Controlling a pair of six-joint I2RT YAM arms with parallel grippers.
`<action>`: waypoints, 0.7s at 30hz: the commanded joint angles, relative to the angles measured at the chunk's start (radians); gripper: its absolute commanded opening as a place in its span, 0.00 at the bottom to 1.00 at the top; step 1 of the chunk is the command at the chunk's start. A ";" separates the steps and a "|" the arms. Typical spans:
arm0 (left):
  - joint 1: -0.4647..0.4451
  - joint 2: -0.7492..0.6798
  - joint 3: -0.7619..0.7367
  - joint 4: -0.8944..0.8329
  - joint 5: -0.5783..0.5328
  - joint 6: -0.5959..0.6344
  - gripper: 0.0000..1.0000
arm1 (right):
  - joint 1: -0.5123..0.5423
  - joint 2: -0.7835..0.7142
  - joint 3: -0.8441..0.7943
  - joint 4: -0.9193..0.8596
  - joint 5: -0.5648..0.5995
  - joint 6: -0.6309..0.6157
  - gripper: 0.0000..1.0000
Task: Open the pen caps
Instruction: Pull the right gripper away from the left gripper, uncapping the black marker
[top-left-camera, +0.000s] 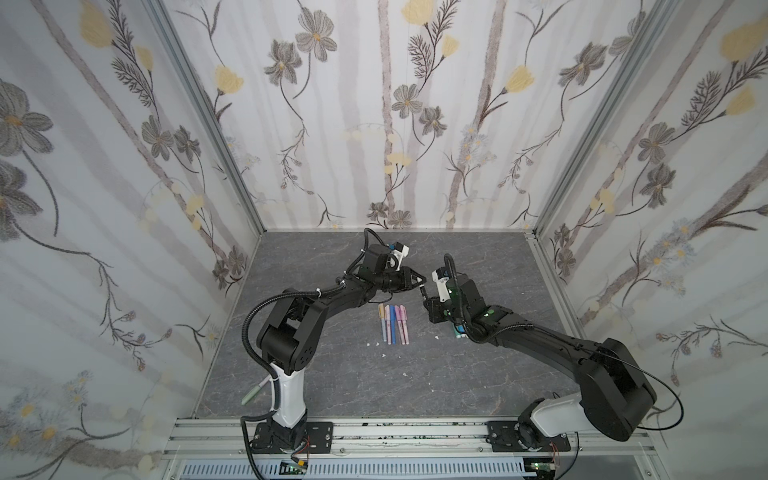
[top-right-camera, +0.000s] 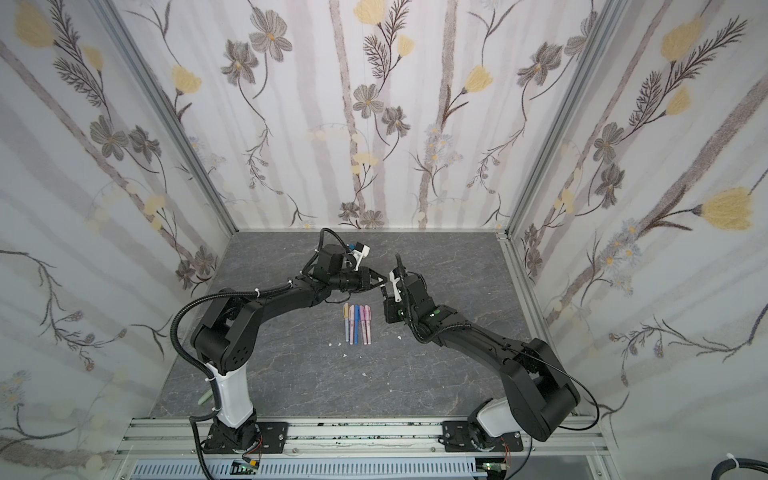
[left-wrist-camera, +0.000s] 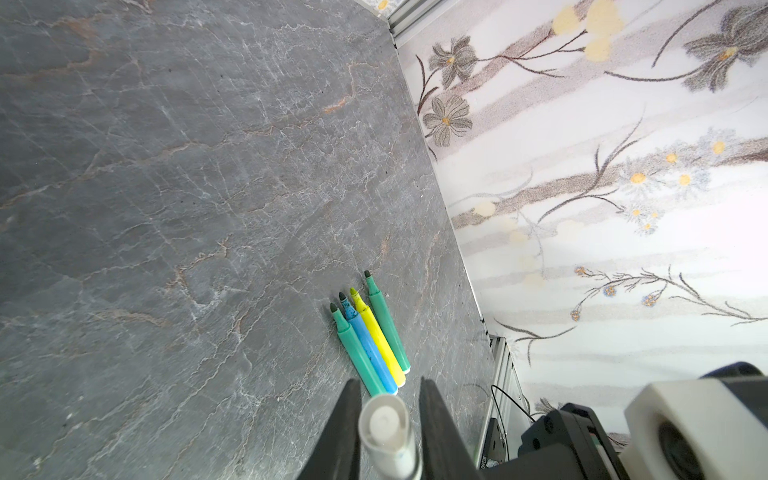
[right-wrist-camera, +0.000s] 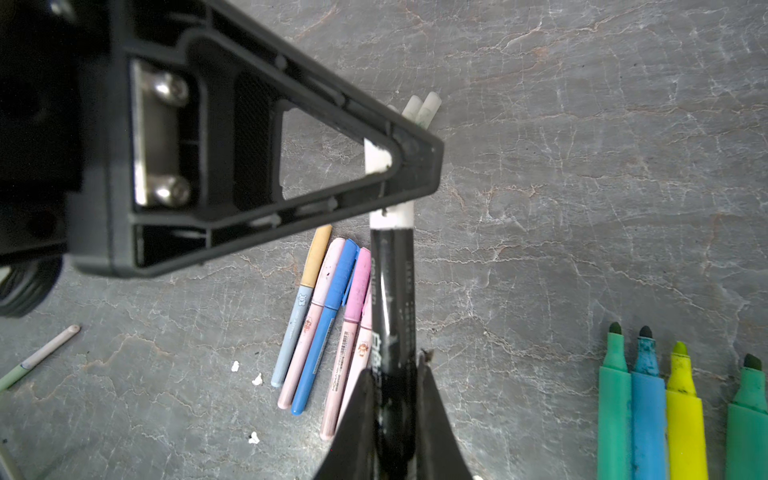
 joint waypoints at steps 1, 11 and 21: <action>-0.002 0.001 0.000 0.040 0.015 -0.012 0.21 | 0.001 0.003 0.002 0.042 0.011 0.004 0.00; -0.002 0.002 0.002 0.049 0.031 -0.017 0.00 | 0.001 0.019 0.005 0.044 0.009 0.005 0.09; -0.002 -0.003 -0.002 0.046 0.033 -0.015 0.00 | -0.007 0.066 0.047 0.057 -0.006 0.000 0.22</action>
